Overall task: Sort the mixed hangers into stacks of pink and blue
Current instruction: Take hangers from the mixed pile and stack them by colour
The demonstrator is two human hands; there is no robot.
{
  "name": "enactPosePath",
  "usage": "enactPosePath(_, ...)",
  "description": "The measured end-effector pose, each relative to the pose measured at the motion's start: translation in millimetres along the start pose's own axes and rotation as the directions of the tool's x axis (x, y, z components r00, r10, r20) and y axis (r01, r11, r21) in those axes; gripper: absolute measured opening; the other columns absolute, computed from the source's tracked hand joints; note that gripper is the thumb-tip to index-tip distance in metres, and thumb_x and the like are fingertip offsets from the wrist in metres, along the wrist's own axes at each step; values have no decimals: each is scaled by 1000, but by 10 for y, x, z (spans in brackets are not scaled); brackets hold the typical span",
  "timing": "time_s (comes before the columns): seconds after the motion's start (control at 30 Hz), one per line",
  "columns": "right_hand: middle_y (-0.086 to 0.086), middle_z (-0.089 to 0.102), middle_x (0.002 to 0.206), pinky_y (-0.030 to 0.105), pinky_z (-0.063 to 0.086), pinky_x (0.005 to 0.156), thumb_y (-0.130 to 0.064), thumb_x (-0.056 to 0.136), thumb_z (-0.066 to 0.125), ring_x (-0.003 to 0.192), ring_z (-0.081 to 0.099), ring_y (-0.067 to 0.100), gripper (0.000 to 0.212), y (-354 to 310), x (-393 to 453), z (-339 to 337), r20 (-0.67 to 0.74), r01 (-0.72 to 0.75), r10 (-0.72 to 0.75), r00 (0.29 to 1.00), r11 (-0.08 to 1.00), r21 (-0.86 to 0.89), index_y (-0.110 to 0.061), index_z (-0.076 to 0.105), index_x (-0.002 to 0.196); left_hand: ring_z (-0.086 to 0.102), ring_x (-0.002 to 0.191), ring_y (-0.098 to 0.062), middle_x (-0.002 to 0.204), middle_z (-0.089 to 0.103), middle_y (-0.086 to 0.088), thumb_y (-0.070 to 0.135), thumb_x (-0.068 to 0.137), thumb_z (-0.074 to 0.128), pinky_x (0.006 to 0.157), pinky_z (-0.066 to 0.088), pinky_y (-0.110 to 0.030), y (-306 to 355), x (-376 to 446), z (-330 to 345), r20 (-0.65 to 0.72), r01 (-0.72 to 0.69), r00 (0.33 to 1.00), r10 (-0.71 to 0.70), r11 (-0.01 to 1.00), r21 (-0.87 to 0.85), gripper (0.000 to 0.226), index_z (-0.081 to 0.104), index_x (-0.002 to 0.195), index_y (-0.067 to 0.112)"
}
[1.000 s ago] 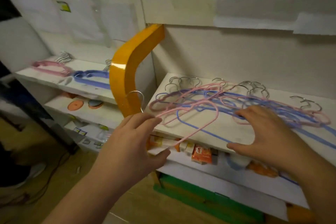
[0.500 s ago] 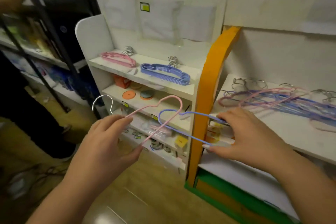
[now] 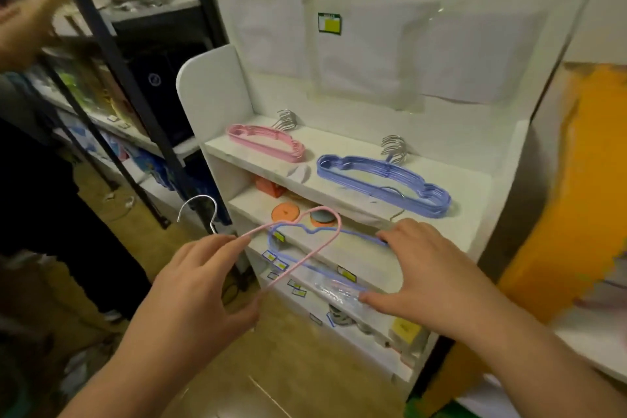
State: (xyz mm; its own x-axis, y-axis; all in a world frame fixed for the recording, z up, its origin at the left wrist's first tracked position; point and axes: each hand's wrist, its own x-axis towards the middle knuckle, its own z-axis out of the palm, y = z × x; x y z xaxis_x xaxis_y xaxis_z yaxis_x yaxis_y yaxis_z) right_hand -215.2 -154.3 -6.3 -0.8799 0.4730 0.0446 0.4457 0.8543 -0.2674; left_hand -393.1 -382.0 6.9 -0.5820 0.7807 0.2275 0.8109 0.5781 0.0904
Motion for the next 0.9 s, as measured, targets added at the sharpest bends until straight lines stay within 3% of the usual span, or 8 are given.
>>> enactPosePath(0.2,-13,40,122,26,38,96,-75,68,58,118,37,10,77,109,647,-9,-29,-92,92,995,996,15,-34,41,131,31,128,-5,138,38,20,55,74,69,105,35,-27,-276,851,224,23,-48,998,50,995,-87,80,35,145,38)
enactPosePath(0.5,-10,43,126,30,36,104,-69,68,64,123,37,12,80,215,1549,191,-99,-311,311,945,950,8,-30,42,135,30,132,-9,142,37,15,51,74,67,105,30,-28,-895,2470,796,37,-305,947,319,929,-209,79,35,144,37)
enactPosePath(0.77,-9,42,130,30,39,99,-63,72,66,117,40,12,81,208,2364,287,-29,-525,524,851,849,-65,-28,37,139,33,132,-8,144,39,15,51,68,64,105,32,-28,-1770,4023,1043,136,-522,814,565,813,-259,80,36,143,40)
enactPosePath(0.9,-9,44,118,28,42,94,-61,68,69,105,42,10,79,229,2490,322,-3,-556,559,829,824,-108,-27,43,135,41,127,-8,138,45,18,42,64,72,99,31,-23,-2039,4551,1185,195,-615,727,658,751,-241,80,42,138,42)
